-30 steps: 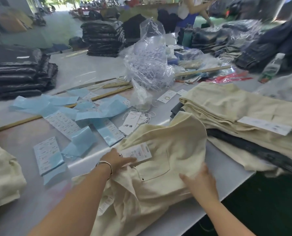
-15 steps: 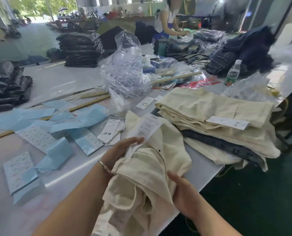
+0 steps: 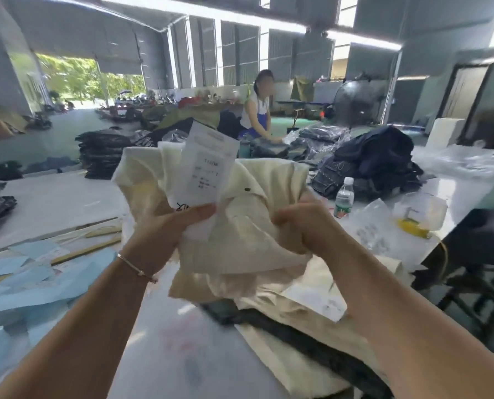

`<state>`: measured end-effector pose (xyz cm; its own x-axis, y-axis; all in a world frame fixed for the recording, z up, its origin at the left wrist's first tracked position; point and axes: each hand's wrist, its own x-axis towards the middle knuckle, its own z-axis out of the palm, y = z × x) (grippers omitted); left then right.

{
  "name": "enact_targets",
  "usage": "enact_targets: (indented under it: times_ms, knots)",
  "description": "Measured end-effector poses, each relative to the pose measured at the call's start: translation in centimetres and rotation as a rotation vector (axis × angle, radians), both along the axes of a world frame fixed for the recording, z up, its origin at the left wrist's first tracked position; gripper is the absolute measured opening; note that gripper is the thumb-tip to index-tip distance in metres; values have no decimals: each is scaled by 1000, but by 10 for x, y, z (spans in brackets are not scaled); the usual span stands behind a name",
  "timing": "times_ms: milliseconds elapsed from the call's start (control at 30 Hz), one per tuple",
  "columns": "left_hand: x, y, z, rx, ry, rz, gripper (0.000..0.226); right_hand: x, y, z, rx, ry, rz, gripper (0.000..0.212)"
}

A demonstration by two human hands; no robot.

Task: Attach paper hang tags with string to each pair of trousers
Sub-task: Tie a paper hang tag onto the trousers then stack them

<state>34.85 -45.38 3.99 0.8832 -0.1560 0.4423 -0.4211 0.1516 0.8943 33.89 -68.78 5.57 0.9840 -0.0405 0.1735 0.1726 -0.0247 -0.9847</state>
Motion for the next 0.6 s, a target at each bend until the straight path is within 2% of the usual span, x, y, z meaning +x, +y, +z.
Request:
enact_targets:
  times_ms: [33, 100, 200, 233, 300, 367, 400, 500, 533, 600]
  knots:
    - [3, -15, 10, 9, -38, -13, 34, 16, -17, 17, -98, -58, -44, 80]
    - [9, -47, 21, 34, -87, -6, 31, 41, -51, 50, -237, -182, -136, 74]
    - [23, -104, 3, 13, -35, 112, 25, 79, -98, 75, -400, -324, -229, 62]
    - [26, -125, -15, -40, 52, 138, 27, 95, -111, 71, -498, -309, -275, 56]
    - [26, -164, -67, -149, 386, 137, 34, 125, -135, 46, -784, -146, -321, 37]
    - [18, -194, -126, -168, 763, 64, 46, 142, -155, -4, -1134, 116, -240, 39]
    - [14, -204, -151, -146, 892, 31, 46, 141, -162, -34, -1252, 219, -175, 43]
    - [11, -210, -192, -66, 1087, 5, 21, 131, -171, -121, -1308, 400, 140, 49]
    - [15, -207, -193, -67, 1132, -25, 22, 124, -169, -137, -1329, 429, 244, 46]
    - [24, -202, -188, -48, 1233, -60, 28, 118, -166, -154, -1394, 418, 292, 38]
